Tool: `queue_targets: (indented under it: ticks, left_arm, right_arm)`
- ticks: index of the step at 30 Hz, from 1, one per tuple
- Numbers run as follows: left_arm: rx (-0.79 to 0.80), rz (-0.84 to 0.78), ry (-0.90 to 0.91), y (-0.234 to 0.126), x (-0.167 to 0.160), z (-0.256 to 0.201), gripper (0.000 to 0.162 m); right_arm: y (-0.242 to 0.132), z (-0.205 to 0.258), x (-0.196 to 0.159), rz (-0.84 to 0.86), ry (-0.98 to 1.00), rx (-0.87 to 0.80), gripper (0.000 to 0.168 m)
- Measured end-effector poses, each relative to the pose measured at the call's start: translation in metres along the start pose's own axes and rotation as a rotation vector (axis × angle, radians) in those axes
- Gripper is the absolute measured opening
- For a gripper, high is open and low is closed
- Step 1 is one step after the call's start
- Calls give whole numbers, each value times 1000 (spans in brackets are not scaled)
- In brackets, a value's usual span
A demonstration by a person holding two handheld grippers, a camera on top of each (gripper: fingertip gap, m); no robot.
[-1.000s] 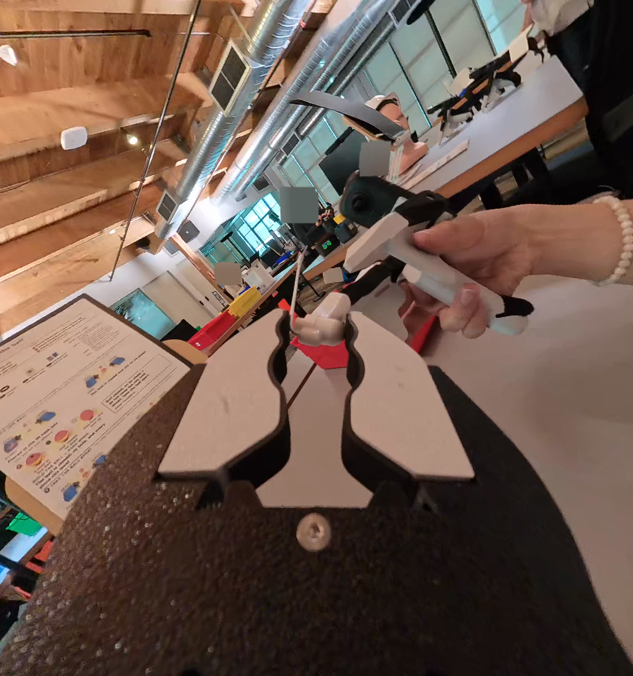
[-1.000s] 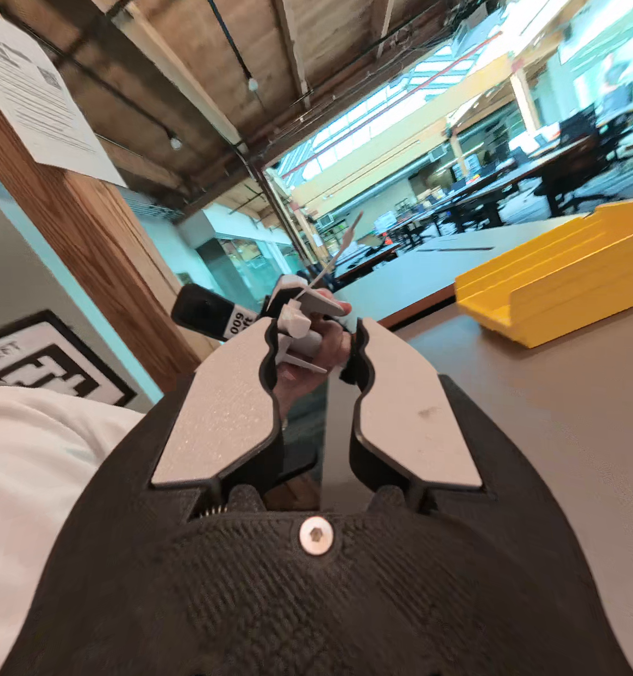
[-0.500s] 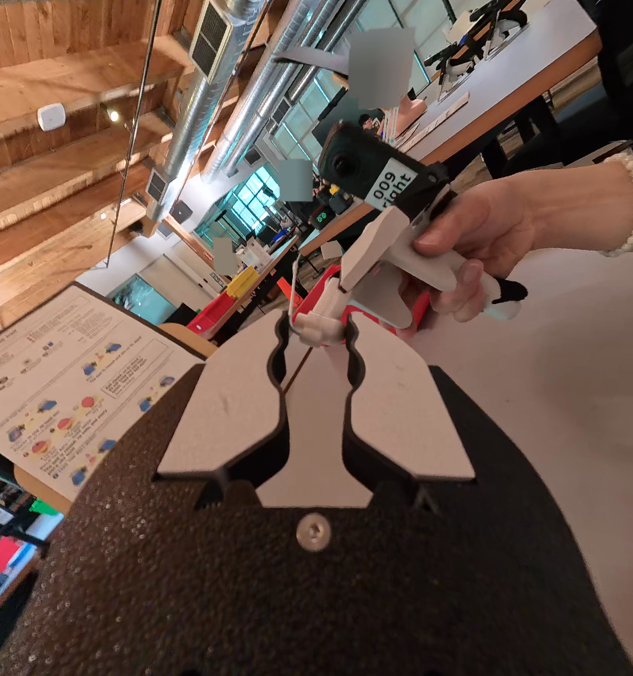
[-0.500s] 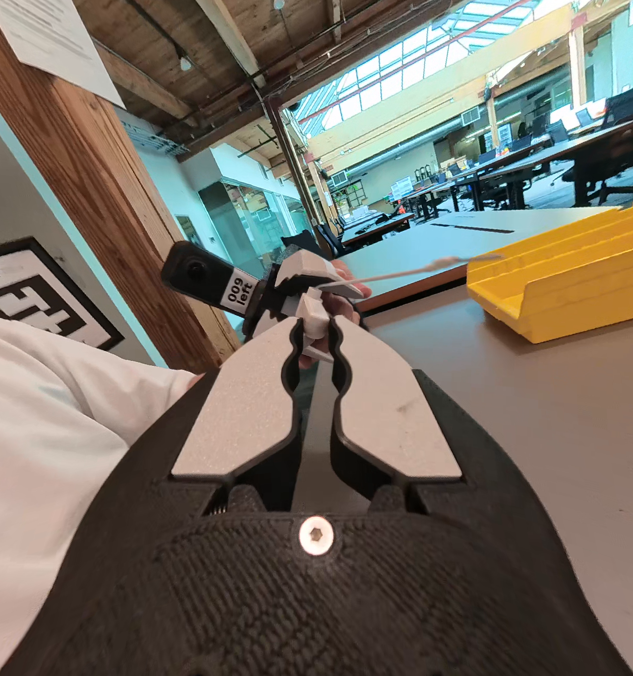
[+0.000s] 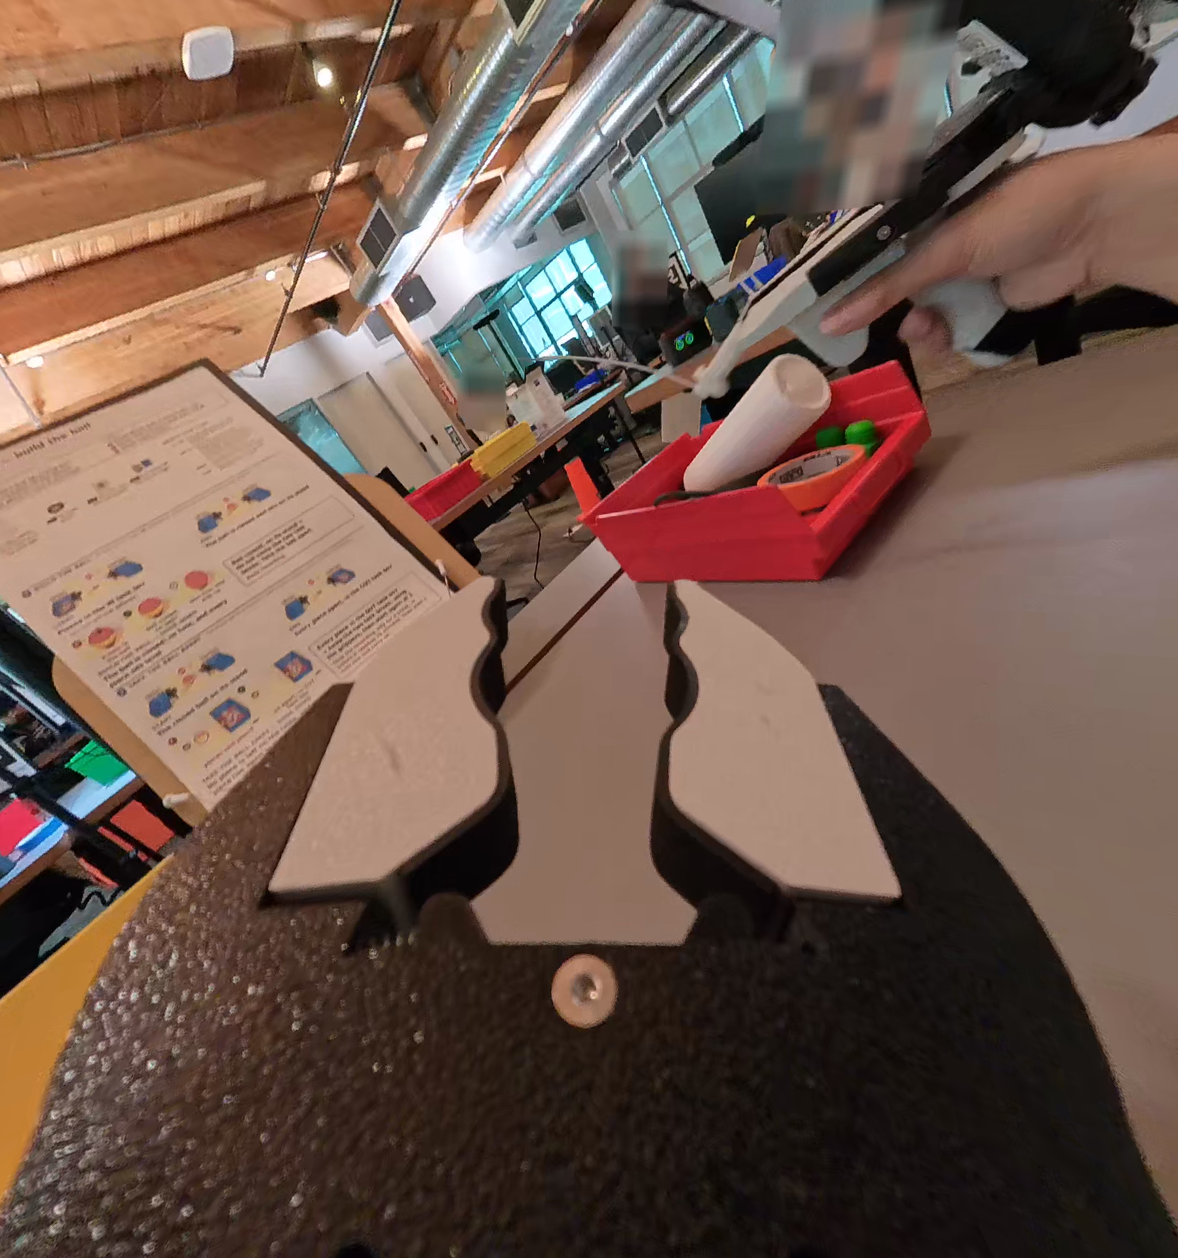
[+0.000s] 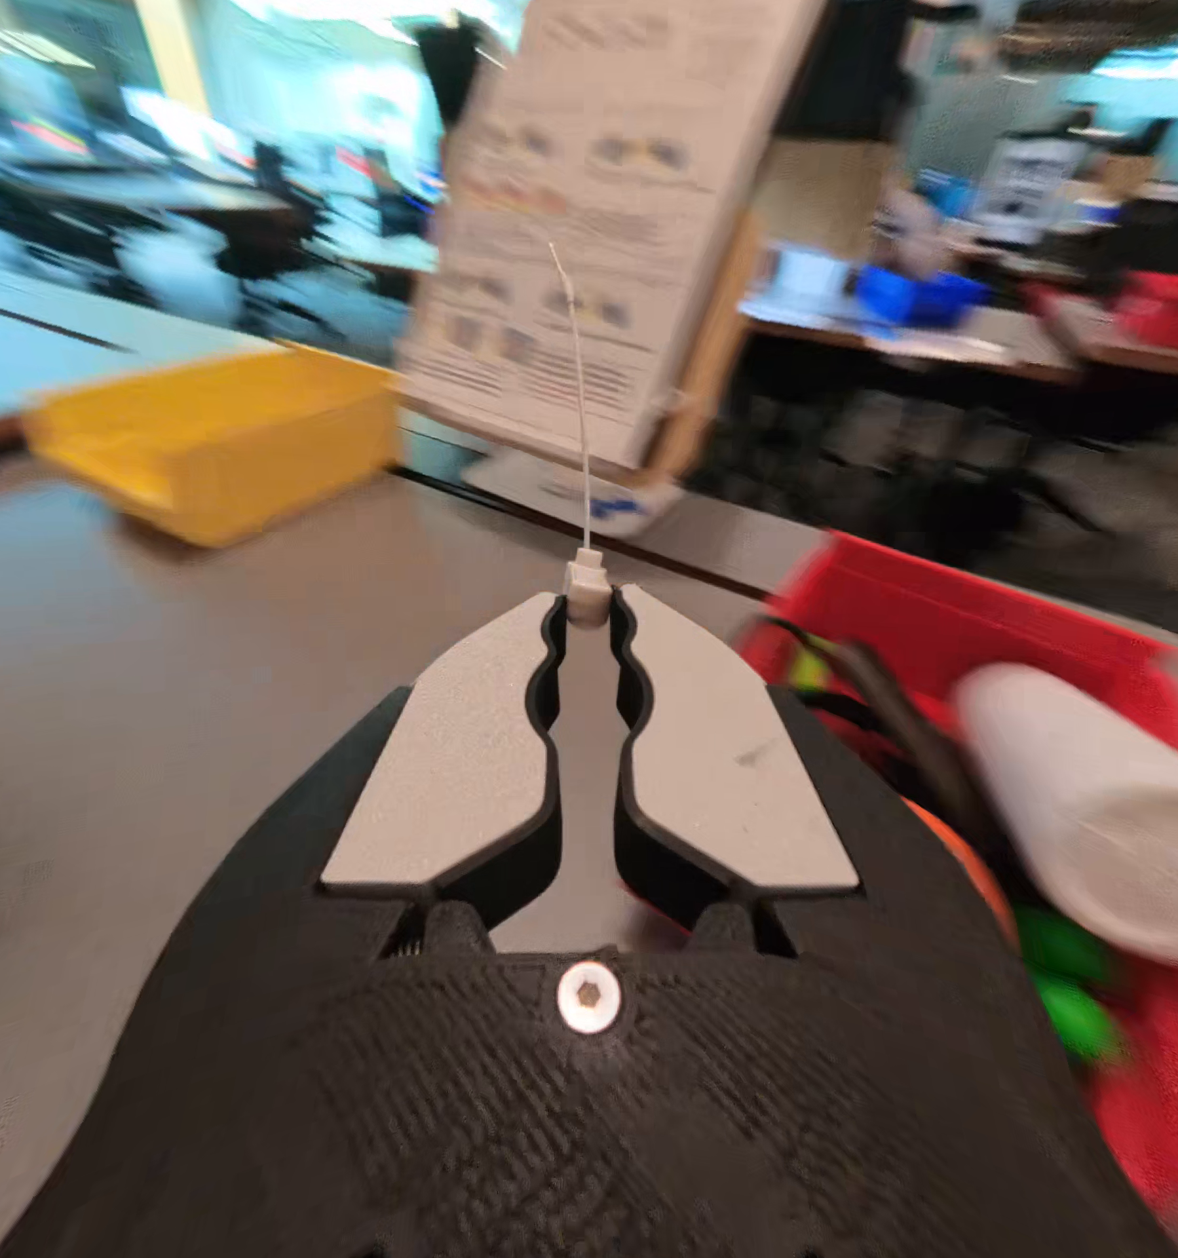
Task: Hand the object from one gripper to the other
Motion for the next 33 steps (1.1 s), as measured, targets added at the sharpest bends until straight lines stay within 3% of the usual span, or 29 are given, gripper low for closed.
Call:
queue_targets:
  ticks: [4,9,17,20,22,25,29,33]
  left_arm:
    - [0,34,-49,-3,-17,5,41]
    - [0,58,-115,-5,-31,16,40]
    - [42,94,-217,-18,-53,37,38]
    - [99,118,-281,-25,-61,54,38]
    - [162,138,-335,-32,-65,73,38]
    - [272,198,-411,-43,-73,109,38]
    - [426,432,-433,-57,-96,164,40]
    - [408,661,-454,-54,-123,213,53]
  right_arm:
    - [0,-62,-41,245,-49,-247,12]
    - [26,-77,-75,369,-2,-253,12]
    - [65,-75,-79,416,-104,-300,13]
    - [69,-71,-79,443,-65,-266,44]
    - [64,-71,-72,404,-57,-271,78]
    - [53,-69,-53,304,-44,-249,81]
    - [47,-46,-32,139,-45,-88,86]
    - [51,-27,-22,62,-21,17,87]
Point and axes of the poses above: each gripper's, where its closed fingertips meet, y out along the fingers, x out of its top, z = x × y across the jaws, the point moved 7 cm from there along -y, back along the fingers, and after that the axes turned 5 degrees about -z, right-handed, at the moved point
